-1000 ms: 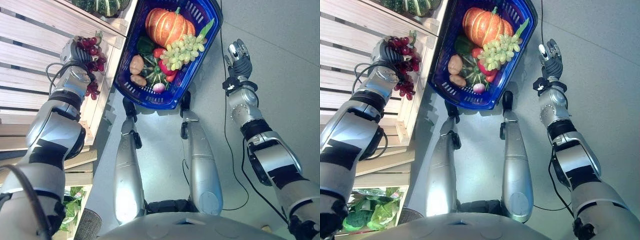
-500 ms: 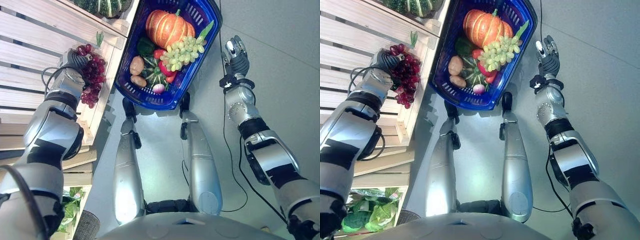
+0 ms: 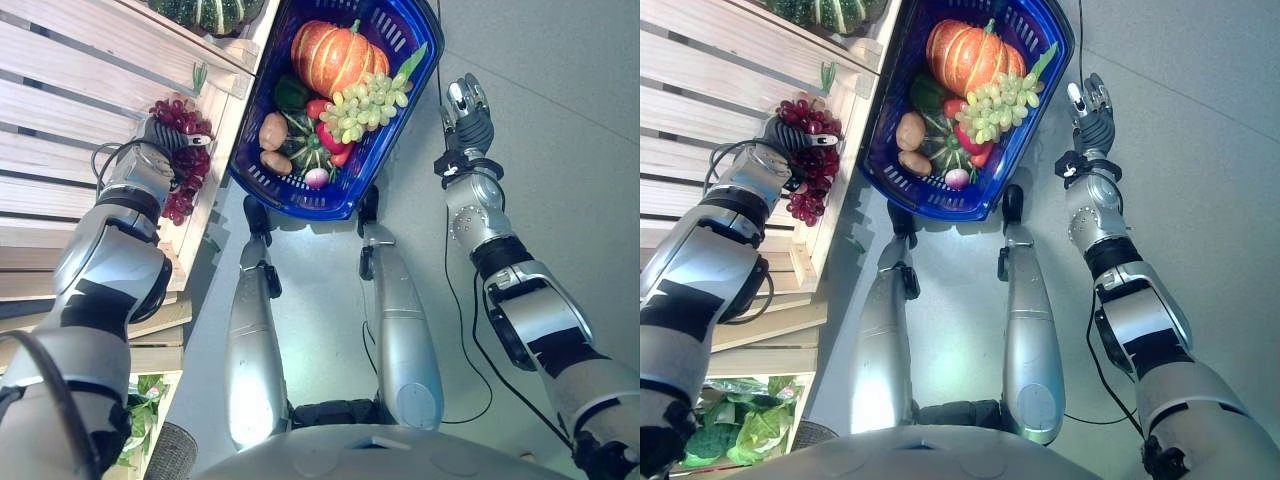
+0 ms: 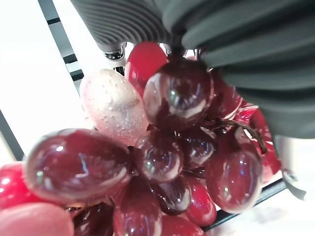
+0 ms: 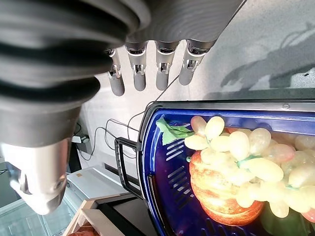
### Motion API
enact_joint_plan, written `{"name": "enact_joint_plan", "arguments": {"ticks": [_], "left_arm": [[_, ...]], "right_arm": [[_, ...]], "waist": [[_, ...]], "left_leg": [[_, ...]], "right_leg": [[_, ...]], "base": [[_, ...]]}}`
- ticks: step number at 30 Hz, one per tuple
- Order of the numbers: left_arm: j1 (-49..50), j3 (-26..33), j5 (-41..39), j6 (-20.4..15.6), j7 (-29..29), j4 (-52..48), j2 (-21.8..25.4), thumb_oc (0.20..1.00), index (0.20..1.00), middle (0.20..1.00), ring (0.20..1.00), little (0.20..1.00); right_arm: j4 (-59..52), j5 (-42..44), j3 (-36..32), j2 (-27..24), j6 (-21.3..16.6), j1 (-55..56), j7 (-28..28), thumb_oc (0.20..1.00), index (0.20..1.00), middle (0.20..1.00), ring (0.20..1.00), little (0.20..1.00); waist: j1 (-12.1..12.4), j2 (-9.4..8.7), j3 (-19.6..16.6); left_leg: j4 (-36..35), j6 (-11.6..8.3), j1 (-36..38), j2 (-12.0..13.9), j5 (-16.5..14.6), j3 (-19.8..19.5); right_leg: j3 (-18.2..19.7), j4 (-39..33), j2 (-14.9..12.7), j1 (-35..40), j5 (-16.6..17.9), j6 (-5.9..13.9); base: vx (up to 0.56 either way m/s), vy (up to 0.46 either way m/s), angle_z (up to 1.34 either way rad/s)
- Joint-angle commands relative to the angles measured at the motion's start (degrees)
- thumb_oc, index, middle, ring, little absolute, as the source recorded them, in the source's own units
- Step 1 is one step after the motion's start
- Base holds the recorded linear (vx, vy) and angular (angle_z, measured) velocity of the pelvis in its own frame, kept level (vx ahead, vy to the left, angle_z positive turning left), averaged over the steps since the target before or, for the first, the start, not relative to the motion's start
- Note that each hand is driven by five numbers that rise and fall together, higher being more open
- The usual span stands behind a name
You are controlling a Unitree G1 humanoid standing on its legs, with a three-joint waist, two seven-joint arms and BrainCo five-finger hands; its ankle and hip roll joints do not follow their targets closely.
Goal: Pick up fruits and vegetables into the basket
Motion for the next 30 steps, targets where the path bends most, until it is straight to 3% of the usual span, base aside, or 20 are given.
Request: {"name": "enact_joint_plan", "arguments": {"ticks": [1,3,5,6,9,15,21,30], "left_arm": [[6.5,0.0,0.2,1.7,-6.7,3.5,-4.7,1.0,1.0,1.0,1.0,1.0],[6.5,0.1,0.8,2.1,-7.6,3.5,-4.8,1.0,1.0,1.0,1.0,1.0],[6.4,-0.5,1.5,2.0,-8.6,3.7,-5.0,0.285,0.285,0.285,0.285,0.285],[6.5,-0.6,1.4,1.8,-9.1,3.3,-4.9,0.2,0.2,0.2,0.2,0.2],[6.5,-1.2,1.3,2.0,-10.5,3.0,-5.0,0.2,0.2,0.2,0.2,0.2],[6.5,-0.6,-2.1,1.3,-8.2,2.6,-4.3,0.2,0.2,0.2,0.2,0.2],[7.4,2.5,-9.1,-1.8,-5.4,2.1,-3.8,0.2,0.2,0.2,0.2,0.2],[12.2,12.0,-26.4,-15.4,0.3,-3.1,-2.1,0.2,0.2,0.2,0.2,0.2]], "right_arm": [[-3.7,0.1,-1.1,0.7,-3.1,1.9,0.0,1.0,1.0,1.0,1.0,1.0],[-4.0,0.0,-1.1,0.9,-3.1,1.9,-0.3,1.0,1.0,1.0,1.0,1.0],[-3.9,-0.1,-1.0,1.0,-3.1,1.8,-0.3,1.0,1.0,1.0,1.0,1.0],[-4.0,-0.2,-1.1,1.1,-3.0,1.7,-0.5,1.0,1.0,1.0,1.0,1.0],[-4.1,0.1,-0.9,0.8,-2.9,1.7,-0.4,1.0,1.0,1.0,1.0,1.0],[-4.9,0.3,-0.8,0.5,-2.8,2.1,-0.7,1.0,1.0,1.0,1.0,1.0],[-5.4,0.5,-1.1,0.7,-3.1,2.9,-0.7,1.0,1.0,1.0,1.0,1.0],[-8.9,0.9,-2.0,1.0,-4.2,6.6,-1.1,1.0,1.0,1.0,1.0,1.0]], "waist": [[0.5,-2.68,-0.5],[0.5,-2.76,-0.5],[0.4,-2.83,-0.5],[0.4,-2.83,-0.5],[0.4,-2.76,-0.5],[0.4,-2.61,-0.5],[0.6,-2.18,-0.5],[1.3,-1.52,-0.5]], "left_leg": [[3.0,3.8,-2.5,-3.4,-3.0,1.6],[3.0,3.82,-2.5,-3.4,-3.0,1.6],[3.0,3.81,-2.6,-3.3,-3.0,1.7],[3.0,3.8,-2.5,-3.4,-3.0,1.6],[2.9,3.8,-2.4,-3.3,-2.9,1.8],[2.9,3.8,-2.3,-3.3,-2.9,1.7],[2.9,3.82,-1.9,-3.5,-2.9,1.6],[3.0,3.72,-0.8,-3.8,-3.0,1.4]], "right_leg": [[-1.0,-4.0,3.9,2.4,0.7,-1.31],[-1.0,-4.0,3.8,2.4,0.8,-1.31],[-1.1,-4.1,3.8,2.3,0.9,-1.31],[-1.0,-4.1,3.8,2.4,0.9,-1.27],[-1.0,-4.0,3.9,2.4,1.0,-1.26],[-1.0,-4.1,3.8,2.6,0.9,-1.24],[-1.3,-3.9,3.6,3.0,0.7,-1.35],[-1.6,-3.5,3.6,4.1,0.0,-1.58]], "base": [[0.0,0.0,0.0],[0.0,0.0,0.0],[0.0,0.0,0.0],[0.0,0.0,0.0],[0.0,0.0,0.0],[0.0,0.0,0.0],[0.0,0.0,0.0],[0.0,0.0,0.0]]}}
